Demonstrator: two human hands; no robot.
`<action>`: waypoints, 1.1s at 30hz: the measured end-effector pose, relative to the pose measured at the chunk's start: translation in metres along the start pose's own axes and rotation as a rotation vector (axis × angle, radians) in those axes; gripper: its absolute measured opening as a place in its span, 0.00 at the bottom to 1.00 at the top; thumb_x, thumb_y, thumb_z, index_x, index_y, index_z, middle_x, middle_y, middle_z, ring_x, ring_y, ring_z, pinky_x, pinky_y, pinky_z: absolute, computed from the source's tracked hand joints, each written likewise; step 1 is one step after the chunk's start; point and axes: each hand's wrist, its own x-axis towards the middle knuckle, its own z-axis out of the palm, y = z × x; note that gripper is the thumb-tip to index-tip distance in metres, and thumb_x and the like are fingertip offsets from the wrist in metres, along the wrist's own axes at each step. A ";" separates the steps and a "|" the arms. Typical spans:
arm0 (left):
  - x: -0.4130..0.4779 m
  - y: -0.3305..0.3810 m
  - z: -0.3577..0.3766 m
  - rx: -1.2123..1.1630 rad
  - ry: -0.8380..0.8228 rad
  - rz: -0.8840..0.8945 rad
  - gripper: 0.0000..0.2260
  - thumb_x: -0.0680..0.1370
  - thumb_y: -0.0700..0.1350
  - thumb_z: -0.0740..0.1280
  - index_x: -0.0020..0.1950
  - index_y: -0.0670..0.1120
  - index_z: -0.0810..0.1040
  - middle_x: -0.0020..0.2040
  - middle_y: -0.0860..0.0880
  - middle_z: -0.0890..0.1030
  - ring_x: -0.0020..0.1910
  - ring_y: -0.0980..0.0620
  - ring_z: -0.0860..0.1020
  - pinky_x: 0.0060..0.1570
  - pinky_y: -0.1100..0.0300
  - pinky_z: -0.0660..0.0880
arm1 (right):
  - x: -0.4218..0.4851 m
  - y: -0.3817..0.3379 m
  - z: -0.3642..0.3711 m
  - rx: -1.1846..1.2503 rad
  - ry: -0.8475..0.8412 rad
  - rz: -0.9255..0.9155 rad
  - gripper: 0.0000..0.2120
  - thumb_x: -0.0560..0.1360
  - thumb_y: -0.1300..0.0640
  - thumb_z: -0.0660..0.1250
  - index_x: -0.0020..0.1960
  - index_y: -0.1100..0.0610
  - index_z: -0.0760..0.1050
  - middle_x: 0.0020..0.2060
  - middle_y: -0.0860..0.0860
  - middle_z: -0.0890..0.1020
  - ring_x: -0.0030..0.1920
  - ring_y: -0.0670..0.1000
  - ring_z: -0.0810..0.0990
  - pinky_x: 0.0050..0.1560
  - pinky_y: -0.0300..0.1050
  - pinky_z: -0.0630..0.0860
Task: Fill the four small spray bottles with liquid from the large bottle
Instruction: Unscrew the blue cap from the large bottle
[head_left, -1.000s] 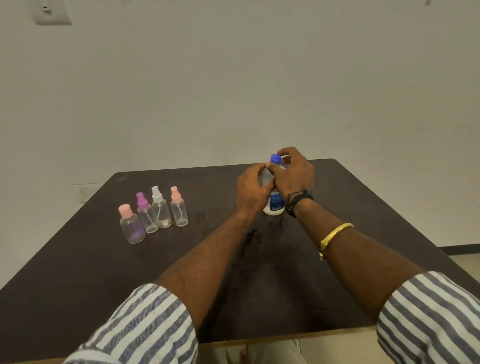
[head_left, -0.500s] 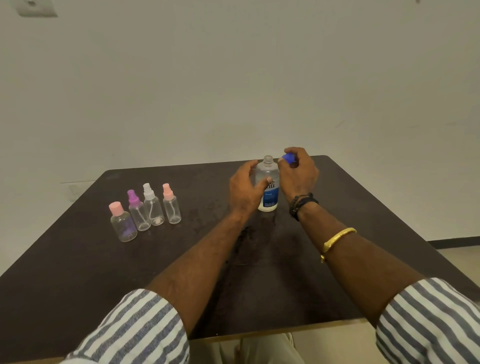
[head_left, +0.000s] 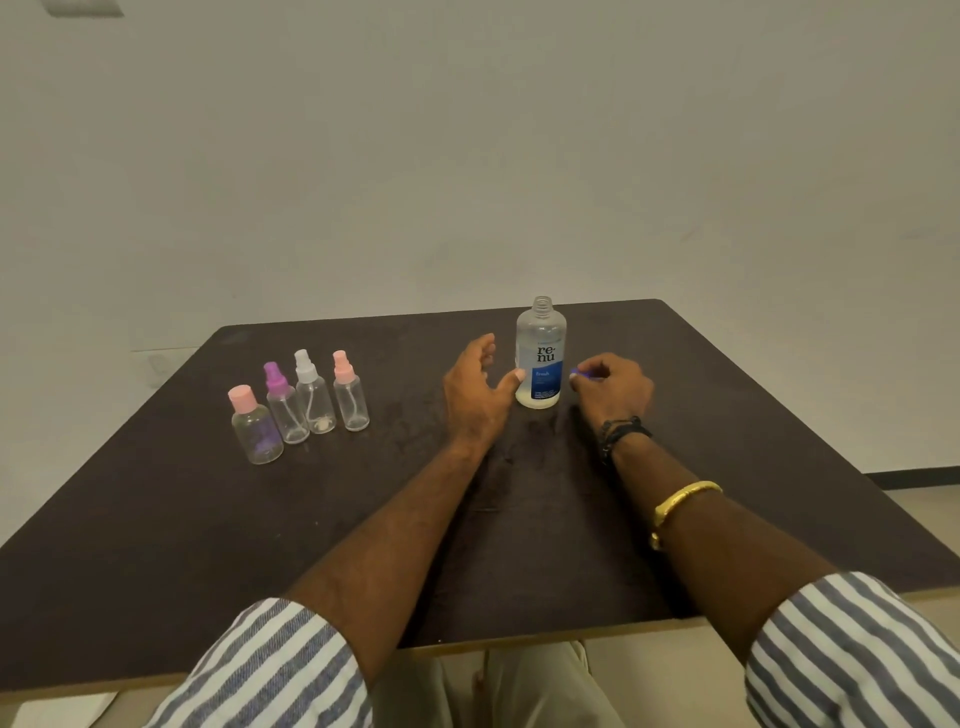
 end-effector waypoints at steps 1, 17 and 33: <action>-0.001 0.000 0.000 -0.003 0.000 -0.002 0.30 0.74 0.44 0.76 0.74 0.42 0.71 0.69 0.44 0.77 0.66 0.49 0.77 0.65 0.53 0.76 | -0.001 0.003 -0.001 -0.038 -0.014 0.010 0.02 0.74 0.54 0.75 0.46 0.49 0.82 0.45 0.48 0.84 0.48 0.49 0.81 0.50 0.49 0.82; -0.009 0.002 0.001 -0.001 -0.008 0.008 0.27 0.76 0.45 0.75 0.73 0.42 0.72 0.68 0.44 0.78 0.66 0.49 0.77 0.64 0.56 0.76 | -0.005 -0.009 -0.007 -0.071 0.134 -0.137 0.09 0.76 0.58 0.70 0.56 0.51 0.80 0.54 0.53 0.82 0.55 0.54 0.80 0.56 0.54 0.81; -0.012 0.013 -0.045 -0.038 0.230 0.153 0.09 0.79 0.42 0.69 0.58 0.43 0.82 0.51 0.50 0.85 0.48 0.58 0.82 0.45 0.74 0.75 | -0.054 -0.076 0.011 0.205 0.088 -0.562 0.03 0.77 0.56 0.68 0.47 0.54 0.80 0.39 0.47 0.82 0.39 0.46 0.79 0.41 0.44 0.79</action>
